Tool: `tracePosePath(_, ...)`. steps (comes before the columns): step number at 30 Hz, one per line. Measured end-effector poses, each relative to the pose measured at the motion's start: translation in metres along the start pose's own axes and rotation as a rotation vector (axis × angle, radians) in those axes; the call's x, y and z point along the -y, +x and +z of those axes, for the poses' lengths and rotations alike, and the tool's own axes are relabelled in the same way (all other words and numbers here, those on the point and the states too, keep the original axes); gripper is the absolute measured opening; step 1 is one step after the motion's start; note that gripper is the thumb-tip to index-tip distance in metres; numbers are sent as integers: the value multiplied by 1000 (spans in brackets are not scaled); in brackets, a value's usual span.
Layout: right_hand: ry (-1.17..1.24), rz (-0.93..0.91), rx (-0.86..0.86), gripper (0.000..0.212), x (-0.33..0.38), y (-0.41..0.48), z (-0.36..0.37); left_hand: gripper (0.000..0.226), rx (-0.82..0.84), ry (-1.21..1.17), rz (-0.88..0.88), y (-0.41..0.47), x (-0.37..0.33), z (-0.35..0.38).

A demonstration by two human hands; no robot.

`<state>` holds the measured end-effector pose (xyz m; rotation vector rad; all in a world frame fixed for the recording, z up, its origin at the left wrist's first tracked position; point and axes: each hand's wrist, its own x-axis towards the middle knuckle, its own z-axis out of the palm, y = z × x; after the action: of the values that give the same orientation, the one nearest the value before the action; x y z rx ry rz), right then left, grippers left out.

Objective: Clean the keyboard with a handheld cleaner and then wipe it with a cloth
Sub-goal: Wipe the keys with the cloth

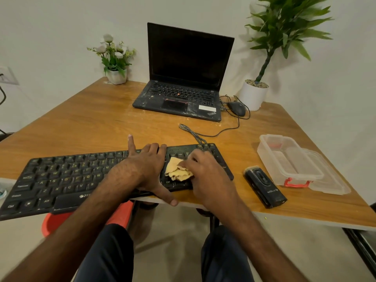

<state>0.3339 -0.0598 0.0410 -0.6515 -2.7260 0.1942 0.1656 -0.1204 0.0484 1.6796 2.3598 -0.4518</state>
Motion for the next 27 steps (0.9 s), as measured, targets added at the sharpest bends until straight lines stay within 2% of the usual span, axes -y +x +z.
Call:
tracePosePath(3, -97, 59, -86, 44, -21, 23, 1, 157, 0, 5, 4, -2, -1, 0)
tracePosePath(7, -55, 246, -177, 40, -25, 45, 3, 157, 10, -2, 2, -3, 1, 0)
tracePosePath(11, 74, 50, -54, 38, 8, 25, 11, 155, 25, 12, 4, -2, -2, -1)
tracePosePath(13, 54, -26, -33, 39, 4, 19, 10, 155, 23, -1, -4, -3, -2, -1)
tracePosePath(15, -32, -20, -42, 40, -13, 28, 6, 155, -1, -6, -1, -4, -2, -1)
tracePosePath(17, -101, 64, -89, 38, -29, 42, 2, 155, -7, -19, 10, -5, -1, -2)
tracePosePath(20, -55, 185, -118, 37, -35, 50, 0, 156, -3, -17, 4, -4, 0, -1)
tracePosePath(25, 44, -21, 9, 40, -3, 23, 7, 155, 16, -21, -1, -3, -2, -2)
tracePosePath(27, -20, 3, -30, 41, -14, 30, 8, 155, 9, -12, -1, -2, -3, -2)
